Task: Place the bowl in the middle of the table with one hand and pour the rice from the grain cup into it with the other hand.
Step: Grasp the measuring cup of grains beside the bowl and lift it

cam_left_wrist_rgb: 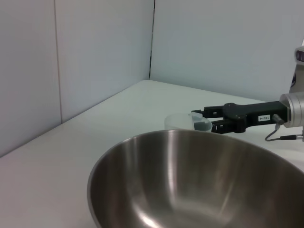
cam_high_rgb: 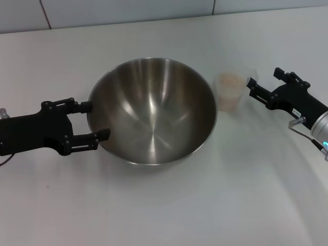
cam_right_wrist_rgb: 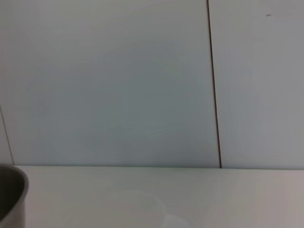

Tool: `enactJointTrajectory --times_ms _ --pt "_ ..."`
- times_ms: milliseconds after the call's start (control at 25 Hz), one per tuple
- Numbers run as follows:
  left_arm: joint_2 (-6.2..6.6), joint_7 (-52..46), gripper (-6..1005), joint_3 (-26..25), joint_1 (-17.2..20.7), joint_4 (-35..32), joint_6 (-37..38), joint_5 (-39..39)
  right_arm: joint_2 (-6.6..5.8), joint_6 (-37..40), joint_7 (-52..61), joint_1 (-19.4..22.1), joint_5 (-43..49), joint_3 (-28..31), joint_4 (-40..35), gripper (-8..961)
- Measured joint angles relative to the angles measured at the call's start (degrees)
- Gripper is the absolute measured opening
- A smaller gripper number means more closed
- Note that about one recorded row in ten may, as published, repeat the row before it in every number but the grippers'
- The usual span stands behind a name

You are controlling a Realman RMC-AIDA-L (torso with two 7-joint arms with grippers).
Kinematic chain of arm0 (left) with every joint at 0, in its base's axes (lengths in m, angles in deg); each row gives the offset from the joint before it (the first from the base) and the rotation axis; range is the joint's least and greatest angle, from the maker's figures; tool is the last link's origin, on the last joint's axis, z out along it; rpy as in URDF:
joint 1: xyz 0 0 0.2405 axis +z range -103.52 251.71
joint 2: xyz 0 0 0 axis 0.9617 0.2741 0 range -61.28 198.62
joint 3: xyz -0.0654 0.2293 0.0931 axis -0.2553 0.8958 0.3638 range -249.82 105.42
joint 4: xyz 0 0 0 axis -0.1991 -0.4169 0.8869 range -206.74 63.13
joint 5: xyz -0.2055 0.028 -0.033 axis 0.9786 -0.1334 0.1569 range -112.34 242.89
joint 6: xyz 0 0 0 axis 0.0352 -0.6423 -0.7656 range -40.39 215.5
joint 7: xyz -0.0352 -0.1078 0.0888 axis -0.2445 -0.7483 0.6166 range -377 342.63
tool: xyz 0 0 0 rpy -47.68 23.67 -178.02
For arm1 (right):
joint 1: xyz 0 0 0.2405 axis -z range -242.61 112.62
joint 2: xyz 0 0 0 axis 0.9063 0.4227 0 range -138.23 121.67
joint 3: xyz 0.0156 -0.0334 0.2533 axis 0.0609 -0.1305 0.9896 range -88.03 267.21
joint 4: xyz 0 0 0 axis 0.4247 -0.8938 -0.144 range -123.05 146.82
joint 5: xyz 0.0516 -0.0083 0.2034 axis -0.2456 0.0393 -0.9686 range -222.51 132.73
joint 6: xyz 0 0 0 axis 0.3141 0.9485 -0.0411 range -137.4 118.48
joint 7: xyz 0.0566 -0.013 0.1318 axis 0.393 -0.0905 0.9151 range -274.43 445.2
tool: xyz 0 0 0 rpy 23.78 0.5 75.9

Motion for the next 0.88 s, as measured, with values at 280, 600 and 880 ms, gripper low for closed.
enactJointTrajectory --times_ms 280,600,880 --pt "0.00 -0.1 796 0.1 0.0 0.1 0.0 0.0 0.00 -2.3 -1.7 -1.9 -0.5 0.6 -0.2 828" --pt "0.07 -0.1 796 0.1 -0.1 0.2 0.0 0.0 -0.01 -2.8 -4.3 -2.7 -0.9 0.4 0.7 807" --pt "0.09 -0.1 795 0.1 -0.3 0.3 0.1 -0.6 -0.01 -3.1 -10.7 -2.8 -0.9 0.9 3.4 716"
